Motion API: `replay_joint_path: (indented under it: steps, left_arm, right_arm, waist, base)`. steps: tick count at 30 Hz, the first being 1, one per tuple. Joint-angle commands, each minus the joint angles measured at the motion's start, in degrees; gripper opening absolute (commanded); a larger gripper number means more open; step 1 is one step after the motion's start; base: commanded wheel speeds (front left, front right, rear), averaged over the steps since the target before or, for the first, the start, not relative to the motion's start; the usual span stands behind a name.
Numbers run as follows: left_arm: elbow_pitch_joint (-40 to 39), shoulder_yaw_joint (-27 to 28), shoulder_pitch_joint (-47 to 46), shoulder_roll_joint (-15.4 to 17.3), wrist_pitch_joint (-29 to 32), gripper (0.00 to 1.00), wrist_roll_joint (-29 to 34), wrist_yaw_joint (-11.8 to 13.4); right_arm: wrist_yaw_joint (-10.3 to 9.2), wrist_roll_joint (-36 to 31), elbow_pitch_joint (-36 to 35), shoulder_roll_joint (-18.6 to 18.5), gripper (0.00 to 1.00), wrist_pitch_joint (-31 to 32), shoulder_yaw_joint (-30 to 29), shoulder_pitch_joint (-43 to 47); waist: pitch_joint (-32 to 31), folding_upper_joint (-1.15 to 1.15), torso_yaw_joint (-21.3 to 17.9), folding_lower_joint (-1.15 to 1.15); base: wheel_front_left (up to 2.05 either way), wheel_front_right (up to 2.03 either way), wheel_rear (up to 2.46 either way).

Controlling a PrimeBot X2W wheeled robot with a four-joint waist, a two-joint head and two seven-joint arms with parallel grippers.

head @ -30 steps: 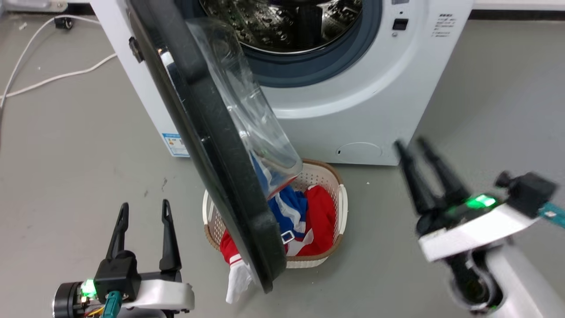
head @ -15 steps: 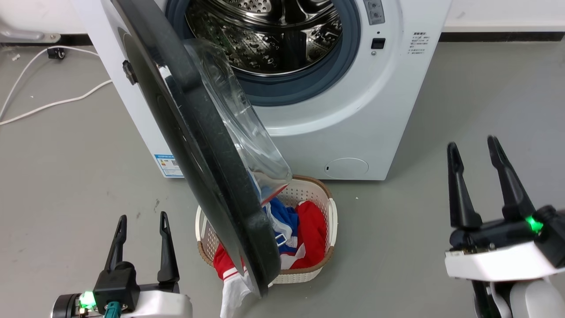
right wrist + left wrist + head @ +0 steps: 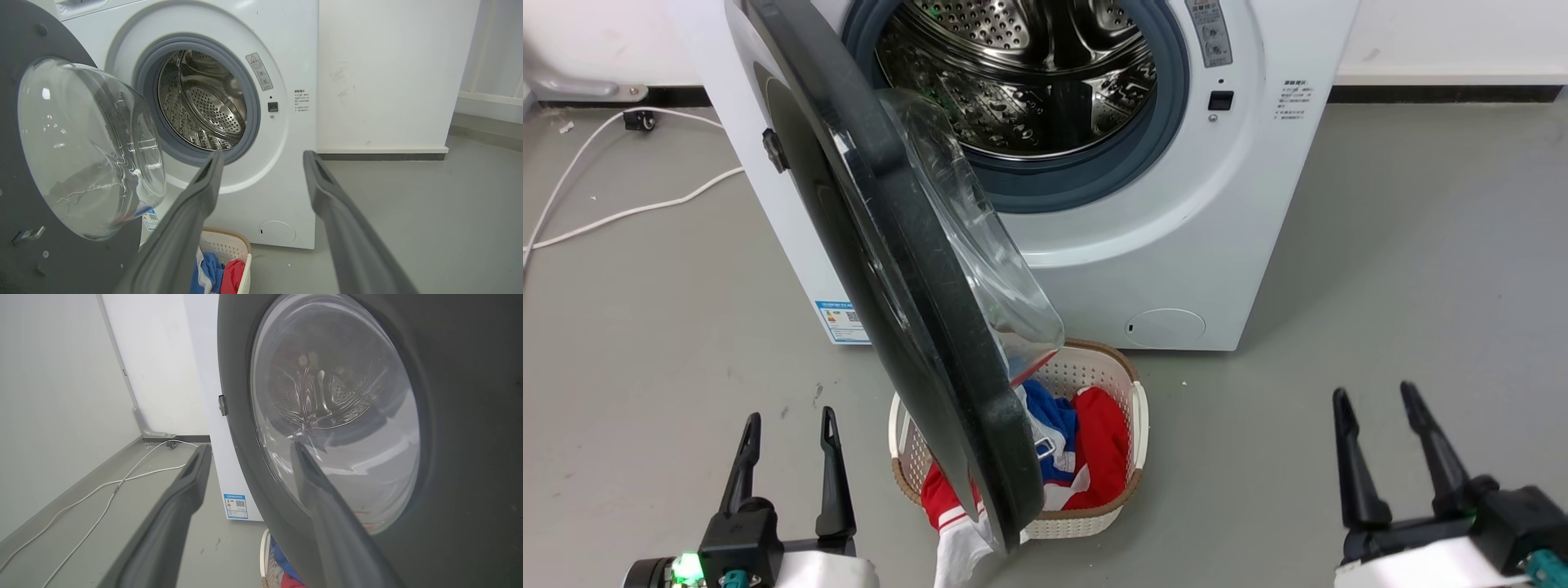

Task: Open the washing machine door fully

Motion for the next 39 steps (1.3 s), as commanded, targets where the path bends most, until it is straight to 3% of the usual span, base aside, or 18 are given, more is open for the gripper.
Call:
replay_joint_path:
  steps: [1, 17, 18, 19, 26, 30, 39]
  left_arm:
    - [0.1, -0.02, 0.77, 0.0, -0.16, 1.0, 0.38, -0.17]
    - [0.78, 0.33, 2.1, 0.0, -0.16, 1.0, -1.03, 0.12]
    - [0.55, 0.49, 1.99, 0.01, -0.16, 0.43, -1.01, 0.34]
    - [0.2, 0.71, 1.83, 0.03, -0.16, 0.0, -1.12, 0.62]
    - [-3.68, 1.83, 0.0, 0.09, -0.15, 0.0, -0.49, 0.97]
    - [-12.29, 1.89, -2.69, 0.82, -0.16, 0.0, 0.29, -0.12]
    - [-23.3, -5.75, -6.48, 1.29, -0.15, 0.0, 4.24, -2.36]
  right_arm:
    - [-0.01, 0.35, 0.39, 0.23, 1.0, -0.1, 0.52, 1.35]
    - [-0.01, 1.7, -0.44, 0.22, 1.0, -0.1, -0.38, 4.68]
    - [-0.01, 1.57, -0.42, 0.22, 1.0, -0.1, -0.45, 4.71]
    - [-0.01, 1.41, -0.38, 0.23, 1.0, -0.11, -0.43, 4.71]
    - [-0.01, 0.8, -0.92, 0.23, 1.0, -0.11, -0.75, 4.86]
    - [-0.01, 0.61, -1.56, 0.22, 1.0, -0.11, -0.59, 5.18]
    - [-0.01, 0.04, -2.23, 0.22, 1.0, -0.11, 0.09, 5.34]
  waist:
    - [-0.18, 0.0, 0.06, 0.0]
    - [-1.33, 0.0, 0.01, 0.0]
    - [-1.45, 0.0, 0.02, 0.0]
    - [-1.54, 0.0, 0.0, 0.0]
    - [-1.99, 0.0, 0.26, 0.0]
    - [-2.11, 0.0, 0.37, 0.0]
    - [-2.03, 0.0, 0.08, 0.0]
  base:
    - [0.0, 0.0, 0.0]
    - [0.0, 0.0, 0.0]
    - [0.0, 0.0, 0.0]
    - [0.0, 0.0, 0.0]
    - [0.0, 0.0, 0.0]
    - [0.0, 0.0, 0.0]
    - [0.0, 0.0, 0.0]
